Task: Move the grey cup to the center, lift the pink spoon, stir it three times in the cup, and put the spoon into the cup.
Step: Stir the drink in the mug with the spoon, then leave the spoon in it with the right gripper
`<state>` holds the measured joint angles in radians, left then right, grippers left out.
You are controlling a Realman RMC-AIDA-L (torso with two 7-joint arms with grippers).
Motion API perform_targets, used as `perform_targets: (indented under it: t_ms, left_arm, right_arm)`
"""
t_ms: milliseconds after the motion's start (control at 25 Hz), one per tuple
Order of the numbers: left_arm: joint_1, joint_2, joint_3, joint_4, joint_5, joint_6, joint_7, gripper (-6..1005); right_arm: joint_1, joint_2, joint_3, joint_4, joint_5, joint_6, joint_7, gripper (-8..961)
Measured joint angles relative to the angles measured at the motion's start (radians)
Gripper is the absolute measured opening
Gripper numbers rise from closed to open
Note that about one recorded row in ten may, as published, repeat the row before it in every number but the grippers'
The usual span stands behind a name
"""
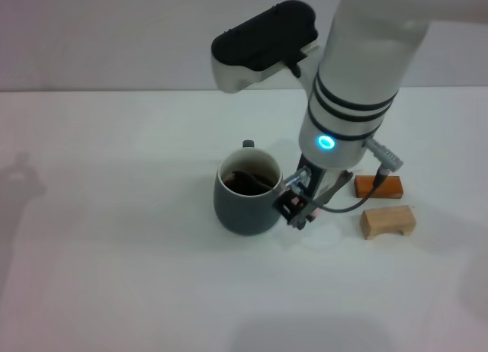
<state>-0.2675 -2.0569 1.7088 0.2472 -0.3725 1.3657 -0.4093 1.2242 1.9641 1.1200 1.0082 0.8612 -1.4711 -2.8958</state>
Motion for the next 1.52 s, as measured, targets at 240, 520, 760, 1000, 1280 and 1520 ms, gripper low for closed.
perform_targets:
  t_ms: [240,520,760,1000,1280,1520]
  left_arm:
    - [0.008,0.000,0.003,0.000,0.000,0.002,-0.007,10]
    - [0.009,0.000,0.005,-0.003,0.000,0.006,-0.025,10]
    - [0.010,0.000,0.007,-0.004,0.000,0.006,-0.026,10]
    - [0.008,-0.003,0.008,-0.011,0.000,0.008,-0.032,10]
    - [0.010,-0.004,0.009,-0.011,0.000,0.010,-0.037,10]
    - [0.009,-0.005,0.009,-0.011,0.000,0.010,-0.037,10]
  right_arm:
    - [0.027,0.015,-0.003,0.014,0.011,0.007,0.000,120]
    - [0.035,0.011,0.011,0.015,0.004,0.017,0.000,120]
    - [0.034,0.009,0.029,0.012,-0.026,0.039,0.001,120]
    - [0.037,0.009,0.040,0.009,-0.062,0.052,0.002,119]
    - [0.038,0.008,0.049,0.008,-0.091,0.067,0.002,119]
    - [0.038,0.009,0.050,0.006,-0.108,0.081,0.003,119]
